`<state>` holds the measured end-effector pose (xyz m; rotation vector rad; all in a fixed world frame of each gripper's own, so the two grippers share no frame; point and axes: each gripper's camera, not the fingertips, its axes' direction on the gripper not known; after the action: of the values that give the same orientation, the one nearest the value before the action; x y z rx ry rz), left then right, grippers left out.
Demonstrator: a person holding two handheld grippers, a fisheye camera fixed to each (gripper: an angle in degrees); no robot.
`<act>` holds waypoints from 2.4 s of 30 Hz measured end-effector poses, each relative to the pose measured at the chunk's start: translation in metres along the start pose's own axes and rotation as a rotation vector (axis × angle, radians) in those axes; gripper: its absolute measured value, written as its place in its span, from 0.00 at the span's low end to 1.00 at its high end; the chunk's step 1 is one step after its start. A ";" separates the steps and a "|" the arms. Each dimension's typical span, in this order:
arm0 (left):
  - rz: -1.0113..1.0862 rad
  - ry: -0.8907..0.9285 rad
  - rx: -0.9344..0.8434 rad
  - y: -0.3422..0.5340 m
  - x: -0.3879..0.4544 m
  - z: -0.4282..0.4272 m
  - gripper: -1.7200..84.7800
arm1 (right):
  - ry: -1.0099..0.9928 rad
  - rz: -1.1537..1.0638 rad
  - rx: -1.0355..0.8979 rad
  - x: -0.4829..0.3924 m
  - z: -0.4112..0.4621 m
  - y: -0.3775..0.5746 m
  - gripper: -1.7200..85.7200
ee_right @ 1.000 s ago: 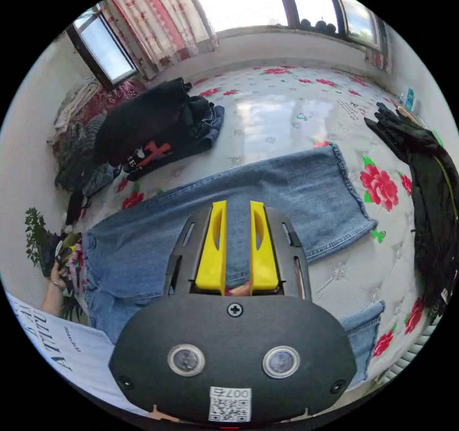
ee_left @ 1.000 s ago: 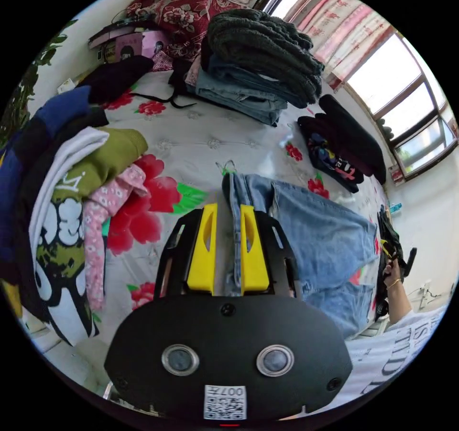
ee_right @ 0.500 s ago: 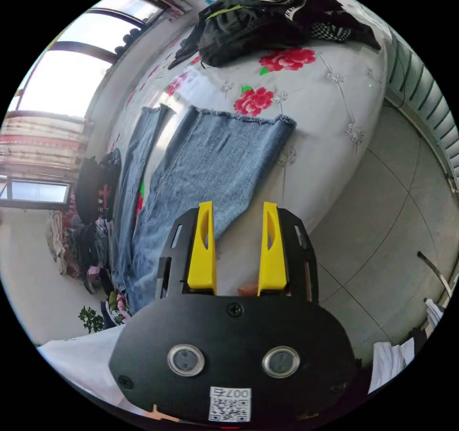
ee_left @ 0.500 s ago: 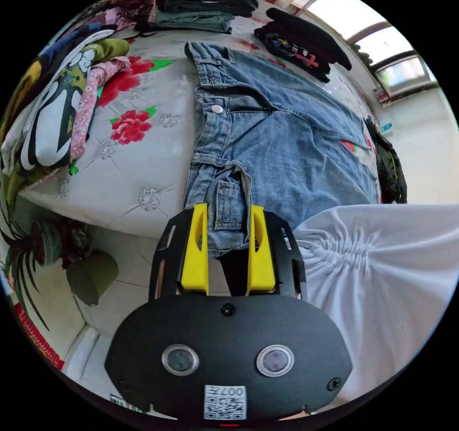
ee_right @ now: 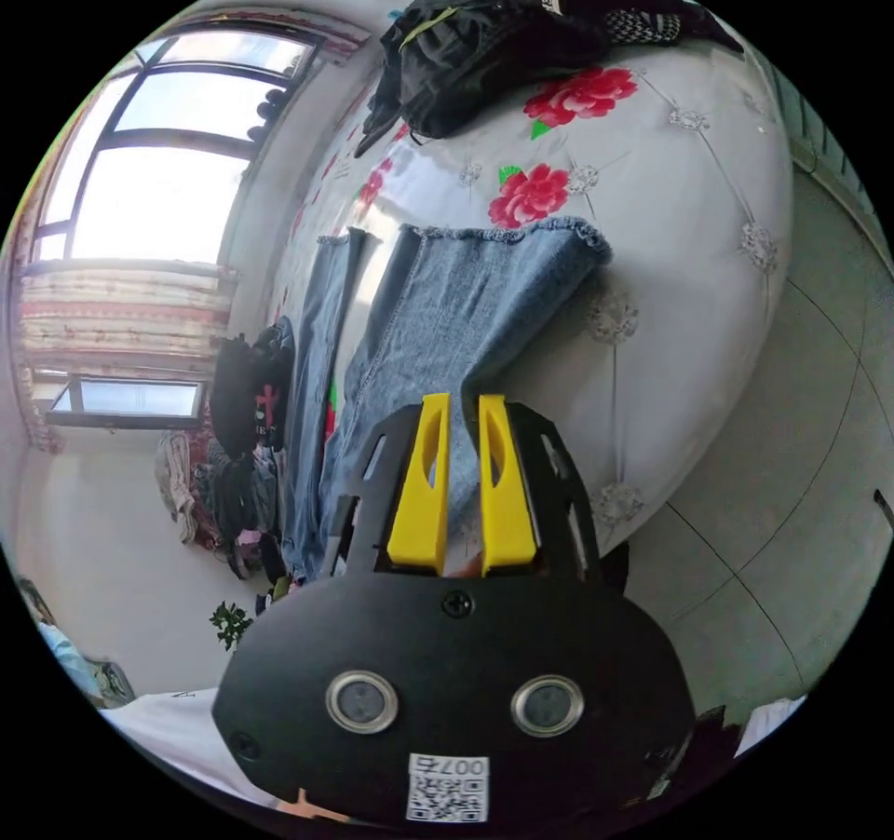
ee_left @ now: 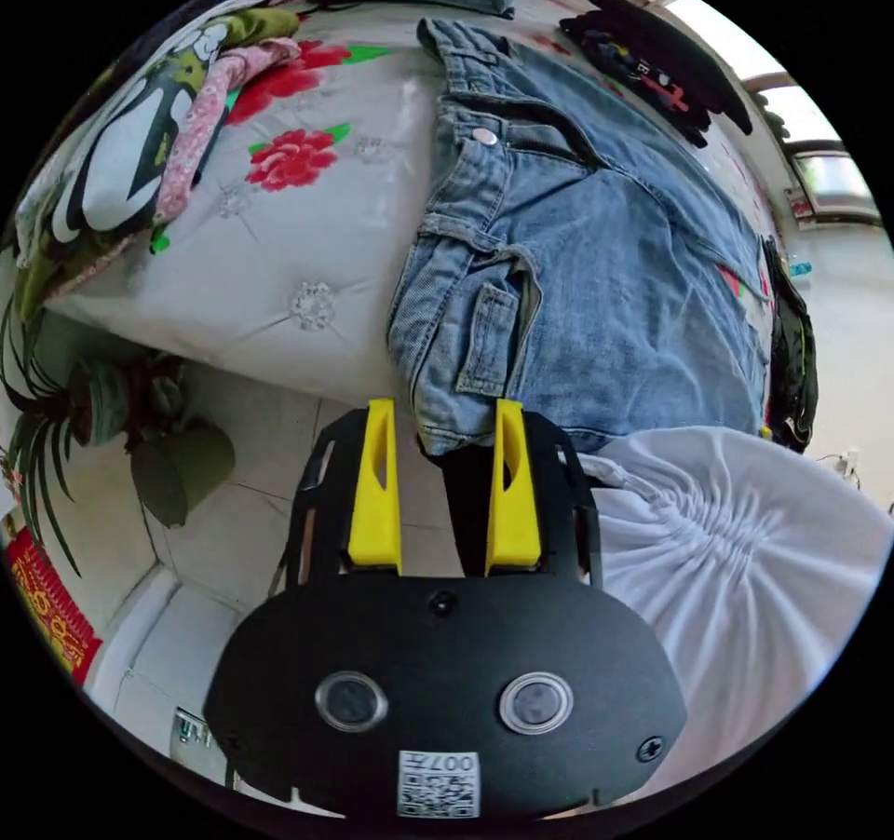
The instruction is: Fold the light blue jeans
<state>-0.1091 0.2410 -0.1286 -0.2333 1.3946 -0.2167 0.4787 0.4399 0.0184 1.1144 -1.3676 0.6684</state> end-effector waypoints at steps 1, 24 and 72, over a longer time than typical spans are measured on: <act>-0.019 -0.004 0.002 -0.002 -0.006 -0.001 0.17 | -0.080 -0.010 0.043 -0.010 -0.014 -0.001 0.03; -0.012 0.989 0.347 -0.086 -0.158 -0.208 0.08 | -0.419 -0.199 0.190 -0.251 -0.028 -0.085 0.02; -0.101 -0.020 0.441 -0.224 -0.077 0.021 0.11 | 0.077 -0.339 0.090 -0.019 0.424 -0.117 0.03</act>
<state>-0.1042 0.0493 0.0119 0.0605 1.2804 -0.5954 0.4053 0.0186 -0.0879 1.3410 -1.0582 0.5220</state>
